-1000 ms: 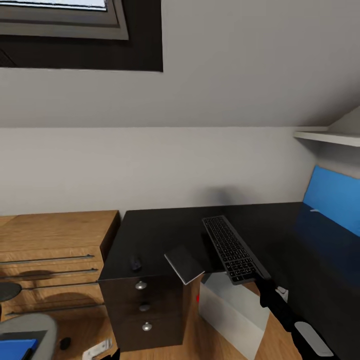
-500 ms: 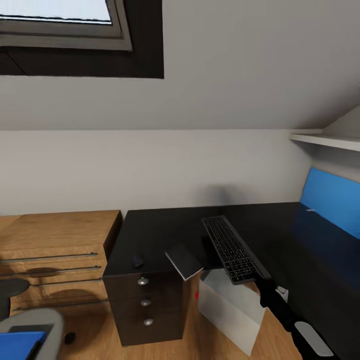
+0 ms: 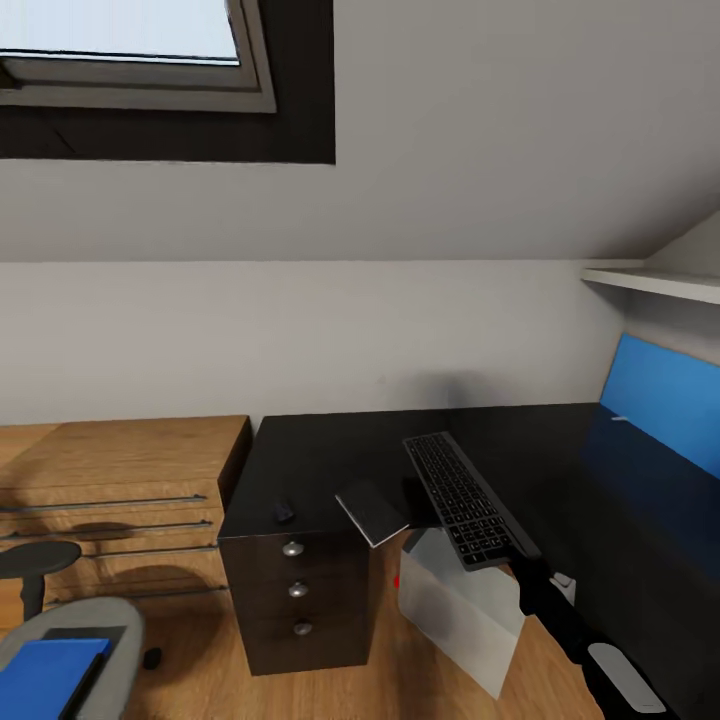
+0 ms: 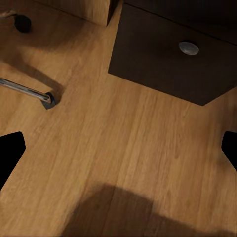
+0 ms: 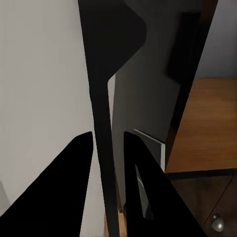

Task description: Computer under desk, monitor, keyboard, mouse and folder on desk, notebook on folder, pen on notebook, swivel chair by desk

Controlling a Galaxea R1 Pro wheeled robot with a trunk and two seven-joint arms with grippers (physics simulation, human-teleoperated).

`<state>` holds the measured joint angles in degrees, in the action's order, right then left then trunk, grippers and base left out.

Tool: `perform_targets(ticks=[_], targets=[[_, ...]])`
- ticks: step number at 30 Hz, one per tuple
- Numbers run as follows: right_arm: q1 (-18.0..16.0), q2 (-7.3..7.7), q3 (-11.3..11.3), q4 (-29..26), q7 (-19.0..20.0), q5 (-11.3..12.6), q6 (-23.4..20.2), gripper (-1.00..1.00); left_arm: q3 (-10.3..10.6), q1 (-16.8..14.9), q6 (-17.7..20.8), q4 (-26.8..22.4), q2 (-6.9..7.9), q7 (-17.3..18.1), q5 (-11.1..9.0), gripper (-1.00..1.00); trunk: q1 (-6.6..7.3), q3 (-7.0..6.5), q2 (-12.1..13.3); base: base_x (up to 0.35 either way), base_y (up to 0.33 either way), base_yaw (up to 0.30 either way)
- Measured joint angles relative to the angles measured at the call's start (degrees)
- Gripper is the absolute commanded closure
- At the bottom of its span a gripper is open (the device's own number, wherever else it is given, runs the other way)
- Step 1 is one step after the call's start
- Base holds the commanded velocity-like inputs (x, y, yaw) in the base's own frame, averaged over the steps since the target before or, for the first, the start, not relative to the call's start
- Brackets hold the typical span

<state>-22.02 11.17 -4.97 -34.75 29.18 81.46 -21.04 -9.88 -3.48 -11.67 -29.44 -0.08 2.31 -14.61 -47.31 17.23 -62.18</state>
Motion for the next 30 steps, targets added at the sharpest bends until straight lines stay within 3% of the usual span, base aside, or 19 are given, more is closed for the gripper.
perform_targets(ticks=[8,30], targets=[[0.0,0.01,0.0,0.1,0.0,0.0,0.0,1.00,0.0,0.0,-0.4,0.9,0.00,0.0,0.0,-1.00,-0.03,0.00,0.0,-0.120,0.000,0.002],[0.0,-0.20,0.0,0.6,-0.1,-0.2,0.1,1.00,0.1,0.0,-0.4,1.4,0.00,0.2,0.1,-1.00,-0.04,0.00,0.0,-0.324,0.000,0.000]])
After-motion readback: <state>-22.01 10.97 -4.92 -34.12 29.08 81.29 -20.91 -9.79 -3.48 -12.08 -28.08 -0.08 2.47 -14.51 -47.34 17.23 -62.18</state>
